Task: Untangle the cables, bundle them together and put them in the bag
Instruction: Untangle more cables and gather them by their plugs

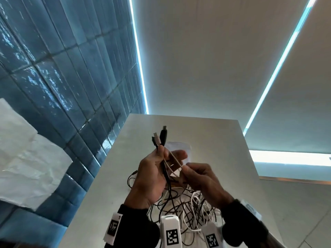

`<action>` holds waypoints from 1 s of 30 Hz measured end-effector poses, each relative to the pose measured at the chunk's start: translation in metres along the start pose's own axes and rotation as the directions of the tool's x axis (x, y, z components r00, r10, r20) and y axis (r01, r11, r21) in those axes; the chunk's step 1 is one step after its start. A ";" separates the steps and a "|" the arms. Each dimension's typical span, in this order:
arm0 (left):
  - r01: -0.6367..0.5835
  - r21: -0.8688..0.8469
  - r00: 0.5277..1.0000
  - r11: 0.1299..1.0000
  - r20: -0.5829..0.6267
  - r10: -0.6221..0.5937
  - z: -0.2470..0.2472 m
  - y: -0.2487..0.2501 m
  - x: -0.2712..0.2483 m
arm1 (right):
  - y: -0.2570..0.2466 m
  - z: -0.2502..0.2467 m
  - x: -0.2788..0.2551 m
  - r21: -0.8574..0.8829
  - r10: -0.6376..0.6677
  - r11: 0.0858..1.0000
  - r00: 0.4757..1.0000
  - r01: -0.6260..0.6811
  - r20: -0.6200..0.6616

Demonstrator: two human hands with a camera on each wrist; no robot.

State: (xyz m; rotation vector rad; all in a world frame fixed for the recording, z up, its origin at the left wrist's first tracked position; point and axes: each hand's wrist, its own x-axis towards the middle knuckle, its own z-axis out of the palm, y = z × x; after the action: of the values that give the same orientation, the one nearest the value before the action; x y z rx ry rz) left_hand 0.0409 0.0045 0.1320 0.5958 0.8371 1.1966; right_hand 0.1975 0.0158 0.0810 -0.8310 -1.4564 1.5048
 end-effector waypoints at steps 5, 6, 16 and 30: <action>-0.200 -0.046 0.980 0.979 0.004 0.200 -0.001 0.002 -0.002 | 0.026 -0.004 -0.004 -0.099 0.008 0.995 1.000 -0.008 0.006; -0.226 -0.019 0.974 0.974 -0.006 0.225 -0.001 0.002 -0.002 | 0.031 -0.004 -0.004 -0.104 0.003 0.995 1.000 -0.002 0.011; -0.327 0.061 0.943 0.943 -0.049 0.330 -0.005 0.009 -0.006 | 0.061 -0.011 -0.001 -0.201 0.018 0.980 0.998 -0.005 0.061; -0.426 0.074 0.905 0.902 0.062 0.422 -0.001 0.021 -0.017 | 0.132 -0.046 -0.015 -0.420 0.117 0.896 0.989 -0.144 -0.090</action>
State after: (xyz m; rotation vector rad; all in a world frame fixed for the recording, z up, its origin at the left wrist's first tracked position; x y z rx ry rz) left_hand 0.0262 -0.0056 0.1518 0.9055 0.7430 1.5409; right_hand 0.2282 0.0283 -0.0557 -1.2482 -1.7410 1.2545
